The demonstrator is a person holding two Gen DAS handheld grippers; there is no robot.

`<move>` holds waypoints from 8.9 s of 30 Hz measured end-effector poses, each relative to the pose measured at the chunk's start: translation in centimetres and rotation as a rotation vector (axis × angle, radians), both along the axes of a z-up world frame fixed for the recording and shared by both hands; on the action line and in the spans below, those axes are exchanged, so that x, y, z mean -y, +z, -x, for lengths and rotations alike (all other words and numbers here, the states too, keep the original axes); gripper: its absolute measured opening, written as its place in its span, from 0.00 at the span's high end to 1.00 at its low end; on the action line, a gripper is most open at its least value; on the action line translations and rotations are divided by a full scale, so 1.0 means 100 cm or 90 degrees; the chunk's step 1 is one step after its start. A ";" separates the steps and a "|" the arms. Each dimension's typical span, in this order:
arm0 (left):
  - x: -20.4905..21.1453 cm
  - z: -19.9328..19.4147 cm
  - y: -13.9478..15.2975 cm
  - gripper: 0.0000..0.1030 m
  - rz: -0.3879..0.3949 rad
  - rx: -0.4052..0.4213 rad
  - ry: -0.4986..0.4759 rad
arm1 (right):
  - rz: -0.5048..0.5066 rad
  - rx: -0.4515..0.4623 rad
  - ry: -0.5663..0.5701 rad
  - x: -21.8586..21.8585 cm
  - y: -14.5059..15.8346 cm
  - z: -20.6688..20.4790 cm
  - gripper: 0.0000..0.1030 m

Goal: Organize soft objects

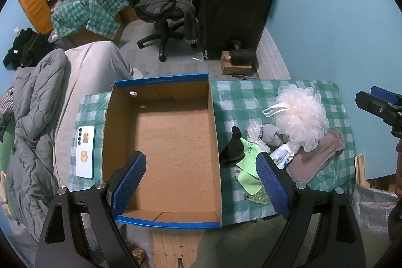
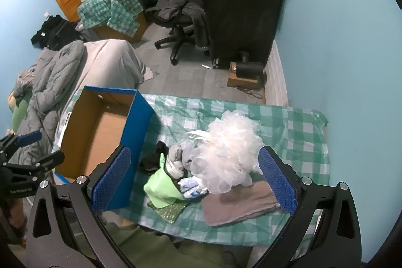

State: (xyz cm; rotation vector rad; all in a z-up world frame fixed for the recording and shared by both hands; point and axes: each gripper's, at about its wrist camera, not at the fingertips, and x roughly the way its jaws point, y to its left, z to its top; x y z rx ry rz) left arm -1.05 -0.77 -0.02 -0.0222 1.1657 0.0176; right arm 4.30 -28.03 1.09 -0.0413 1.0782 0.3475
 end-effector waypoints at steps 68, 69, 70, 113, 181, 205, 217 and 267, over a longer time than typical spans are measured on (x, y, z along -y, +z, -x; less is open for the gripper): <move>0.110 -0.060 -0.032 0.13 0.010 -0.044 -0.244 | 0.010 -0.084 -0.188 0.115 -0.040 0.022 0.02; 0.115 -0.063 -0.035 0.13 0.009 -0.048 -0.256 | 0.008 -0.086 -0.196 0.119 -0.042 0.023 0.02; 0.121 -0.066 -0.038 0.13 0.009 -0.051 -0.267 | 0.007 -0.089 -0.203 0.123 -0.046 0.023 0.02; 0.254 -0.152 -0.172 0.12 -0.037 -0.224 -0.367 | -0.063 -0.297 -0.366 0.192 -0.229 0.004 0.02; 0.199 -0.109 -0.058 0.51 0.075 -0.051 -0.287 | 0.032 -0.096 -0.142 0.164 -0.072 -0.011 0.66; 0.125 -0.060 -0.029 0.51 0.068 -0.012 -0.159 | 0.035 -0.053 0.005 0.095 -0.040 -0.038 0.66; 0.072 -0.037 -0.020 0.51 0.067 0.000 -0.067 | 0.024 -0.033 0.099 0.036 -0.032 -0.051 0.66; -0.096 0.003 -0.119 0.42 0.076 -0.110 0.209 | 0.111 -0.117 0.442 -0.243 -0.117 -0.080 0.64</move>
